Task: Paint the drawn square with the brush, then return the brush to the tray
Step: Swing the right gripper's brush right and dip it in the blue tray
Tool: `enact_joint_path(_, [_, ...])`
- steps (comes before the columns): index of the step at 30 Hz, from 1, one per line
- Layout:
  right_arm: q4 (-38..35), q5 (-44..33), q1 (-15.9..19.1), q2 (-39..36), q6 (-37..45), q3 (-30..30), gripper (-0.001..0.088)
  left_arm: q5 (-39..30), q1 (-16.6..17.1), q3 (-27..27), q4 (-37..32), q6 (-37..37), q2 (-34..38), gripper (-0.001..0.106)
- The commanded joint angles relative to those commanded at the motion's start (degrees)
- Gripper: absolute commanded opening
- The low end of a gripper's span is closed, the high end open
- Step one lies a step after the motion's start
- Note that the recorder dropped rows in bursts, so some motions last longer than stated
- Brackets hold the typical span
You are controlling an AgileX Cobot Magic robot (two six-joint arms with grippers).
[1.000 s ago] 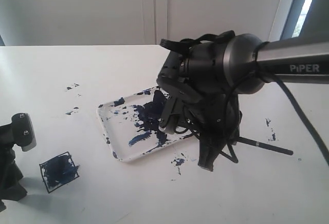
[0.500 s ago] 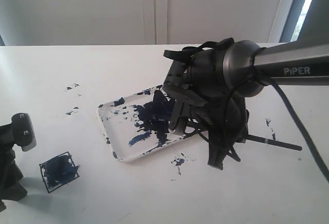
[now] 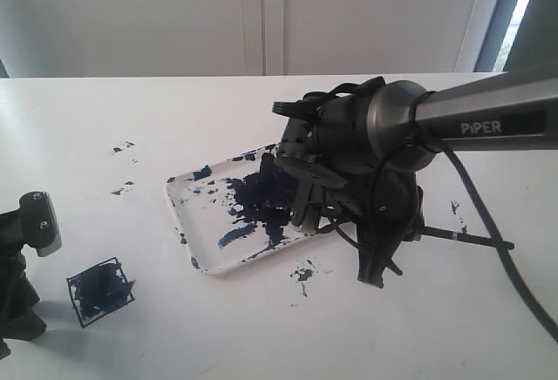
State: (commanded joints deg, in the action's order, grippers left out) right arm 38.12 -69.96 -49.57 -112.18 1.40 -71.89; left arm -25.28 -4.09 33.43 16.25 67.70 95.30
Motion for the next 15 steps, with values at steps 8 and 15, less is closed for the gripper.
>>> enact_joint_path(8, [-1.89,0.00,0.00,0.00,2.48,0.00,0.0000,0.10,0.00,0.00,-0.04,0.00,0.00,0.052])
enact_joint_path(15, [1.73,0.00,0.00,-1.21,-1.40,-0.23,0.0000,0.42,0.00,0.00,-0.04,0.00,0.00,0.052])
